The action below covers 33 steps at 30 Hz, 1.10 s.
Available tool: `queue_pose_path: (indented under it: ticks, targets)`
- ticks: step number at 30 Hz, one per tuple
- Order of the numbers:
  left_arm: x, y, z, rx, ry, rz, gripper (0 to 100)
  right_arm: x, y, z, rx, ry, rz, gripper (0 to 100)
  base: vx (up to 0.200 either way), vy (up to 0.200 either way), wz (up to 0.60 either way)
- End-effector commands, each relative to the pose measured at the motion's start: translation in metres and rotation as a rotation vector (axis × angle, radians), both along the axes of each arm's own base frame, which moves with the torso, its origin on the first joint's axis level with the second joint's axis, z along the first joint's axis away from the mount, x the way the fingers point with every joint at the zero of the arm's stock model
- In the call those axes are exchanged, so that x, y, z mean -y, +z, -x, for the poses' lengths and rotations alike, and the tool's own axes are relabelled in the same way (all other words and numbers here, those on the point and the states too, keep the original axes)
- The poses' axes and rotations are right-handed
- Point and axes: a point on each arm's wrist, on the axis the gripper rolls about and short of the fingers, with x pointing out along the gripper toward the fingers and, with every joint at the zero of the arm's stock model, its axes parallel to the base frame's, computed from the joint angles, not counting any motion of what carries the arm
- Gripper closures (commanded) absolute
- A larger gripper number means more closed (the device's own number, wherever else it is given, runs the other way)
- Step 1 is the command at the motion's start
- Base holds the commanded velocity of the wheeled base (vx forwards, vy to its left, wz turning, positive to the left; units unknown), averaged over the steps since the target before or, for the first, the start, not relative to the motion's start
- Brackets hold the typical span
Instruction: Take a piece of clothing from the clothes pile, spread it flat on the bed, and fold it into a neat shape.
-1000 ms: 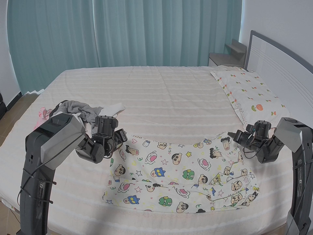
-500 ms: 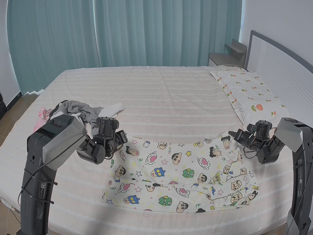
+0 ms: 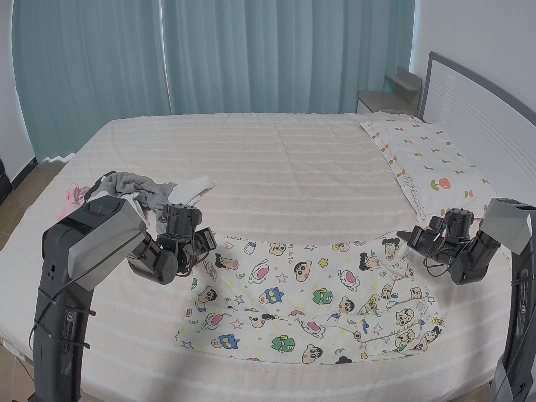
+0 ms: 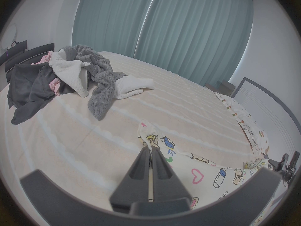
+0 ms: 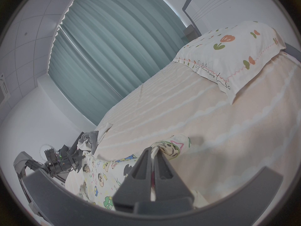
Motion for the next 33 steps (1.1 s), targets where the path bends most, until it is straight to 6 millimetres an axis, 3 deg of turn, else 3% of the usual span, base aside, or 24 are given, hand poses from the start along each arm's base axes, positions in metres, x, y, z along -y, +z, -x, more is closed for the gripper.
queue_pose_path:
  ticks: [1,14,33]
  targets:
    - [-0.001,0.013,0.006,0.013,-0.001,0.004,100,0.004,0.012,0.017,0.015,-0.006,0.022,100,0.000,0.000,0.00]
    - [-0.002,0.004,0.022,0.064,-0.030,-0.009,100,0.002,0.016,0.046,0.025,0.019,0.028,100,0.000,0.000,0.00]
    - [-0.009,-0.027,0.075,0.048,-0.102,-0.108,100,0.002,-0.021,0.112,-0.059,0.080,0.121,100,0.000,0.000,0.00]
